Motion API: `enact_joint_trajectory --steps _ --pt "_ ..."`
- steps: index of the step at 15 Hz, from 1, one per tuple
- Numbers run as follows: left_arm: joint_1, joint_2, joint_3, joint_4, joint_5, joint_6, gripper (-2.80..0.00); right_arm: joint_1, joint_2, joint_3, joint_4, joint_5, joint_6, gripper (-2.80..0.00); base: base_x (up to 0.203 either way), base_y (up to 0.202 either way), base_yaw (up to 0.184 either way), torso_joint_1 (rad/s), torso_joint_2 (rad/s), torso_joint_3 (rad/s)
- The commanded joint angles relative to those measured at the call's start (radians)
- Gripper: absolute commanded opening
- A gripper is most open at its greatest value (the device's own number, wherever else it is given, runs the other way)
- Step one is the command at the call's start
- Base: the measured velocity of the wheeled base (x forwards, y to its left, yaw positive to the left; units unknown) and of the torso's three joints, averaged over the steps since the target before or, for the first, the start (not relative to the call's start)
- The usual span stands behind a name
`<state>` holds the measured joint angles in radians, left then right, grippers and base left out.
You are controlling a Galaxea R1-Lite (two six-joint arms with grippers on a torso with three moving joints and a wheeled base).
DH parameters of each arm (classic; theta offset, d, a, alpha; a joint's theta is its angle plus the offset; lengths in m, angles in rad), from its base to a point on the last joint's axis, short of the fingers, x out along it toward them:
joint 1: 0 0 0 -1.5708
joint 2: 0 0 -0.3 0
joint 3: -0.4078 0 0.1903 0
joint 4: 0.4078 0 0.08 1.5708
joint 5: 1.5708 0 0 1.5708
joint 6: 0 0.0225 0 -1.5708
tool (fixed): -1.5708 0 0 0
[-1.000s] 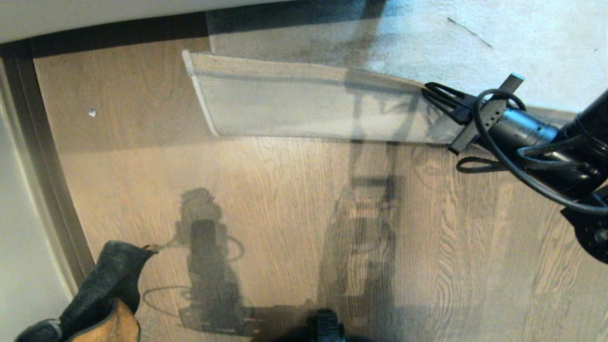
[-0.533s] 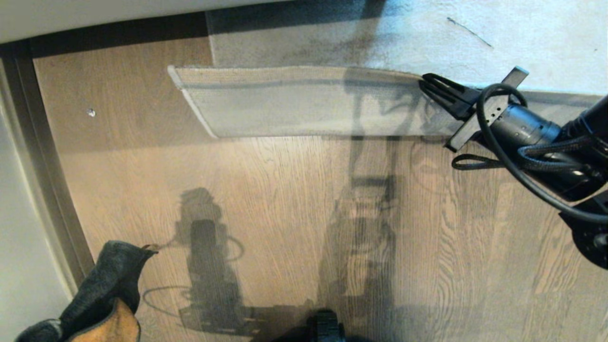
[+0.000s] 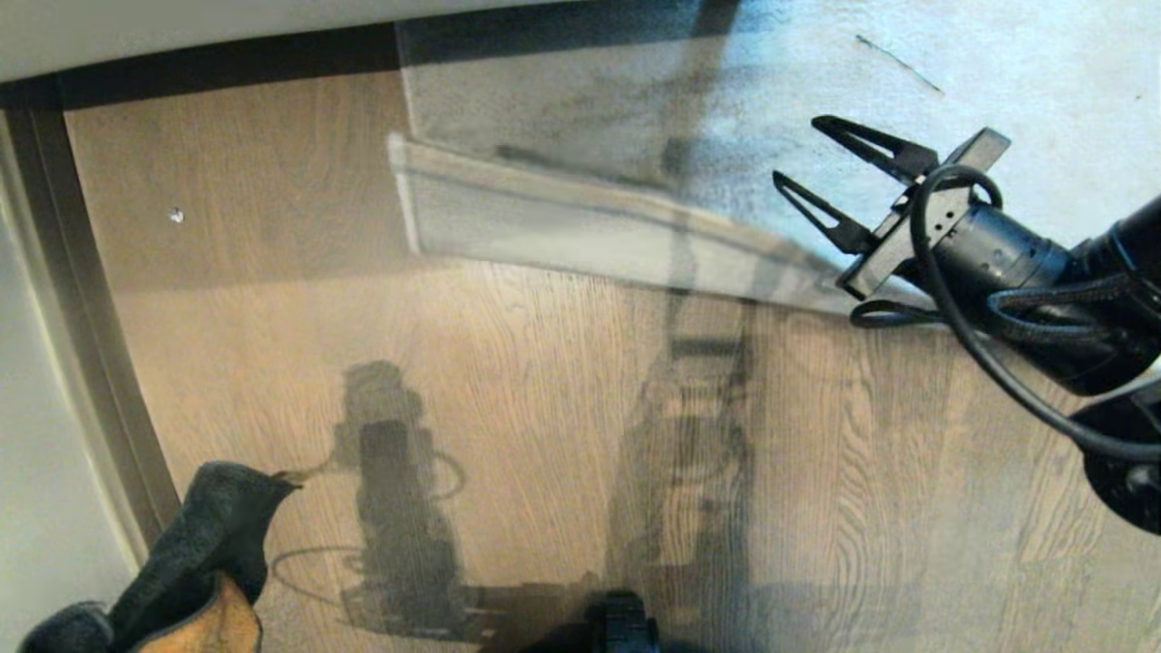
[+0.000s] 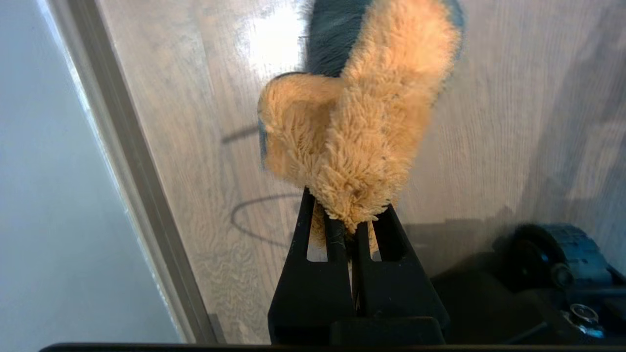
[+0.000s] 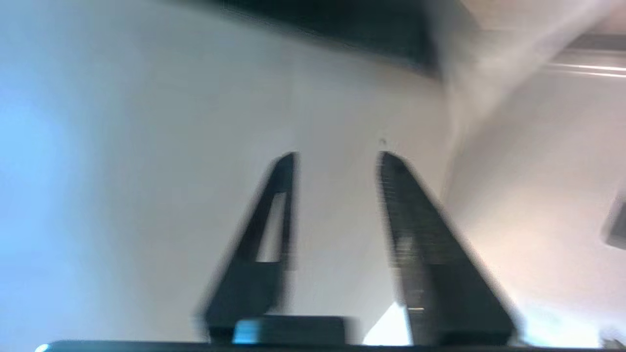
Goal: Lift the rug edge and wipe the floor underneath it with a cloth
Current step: Wipe the floor under the carpet with a rag
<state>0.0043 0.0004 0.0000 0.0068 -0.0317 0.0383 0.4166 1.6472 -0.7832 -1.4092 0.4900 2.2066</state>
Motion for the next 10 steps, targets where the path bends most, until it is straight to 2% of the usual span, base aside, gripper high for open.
enact_joint_trajectory --steps 1,6,7,10 --pt "0.000 0.000 0.000 0.001 0.000 0.000 -2.80 0.002 0.007 0.003 -0.003 -0.004 0.012 0.00 0.000 0.000 0.000 0.000 0.00 0.000" --pt "0.000 0.000 0.000 0.001 -0.001 0.000 -2.80 0.002 0.031 0.017 -0.007 0.002 0.012 0.00 0.000 0.000 0.000 0.000 0.00 0.000" --pt "0.000 0.000 0.000 0.001 -0.001 0.000 -2.80 0.004 0.031 0.017 -0.005 0.022 0.012 0.00 0.000 0.000 0.000 0.000 0.00 0.000" --pt "0.000 0.000 0.000 0.001 0.001 0.000 -2.80 0.071 0.045 0.016 -0.005 0.180 -0.028 0.00 0.000 0.000 0.000 0.000 0.00 0.000"
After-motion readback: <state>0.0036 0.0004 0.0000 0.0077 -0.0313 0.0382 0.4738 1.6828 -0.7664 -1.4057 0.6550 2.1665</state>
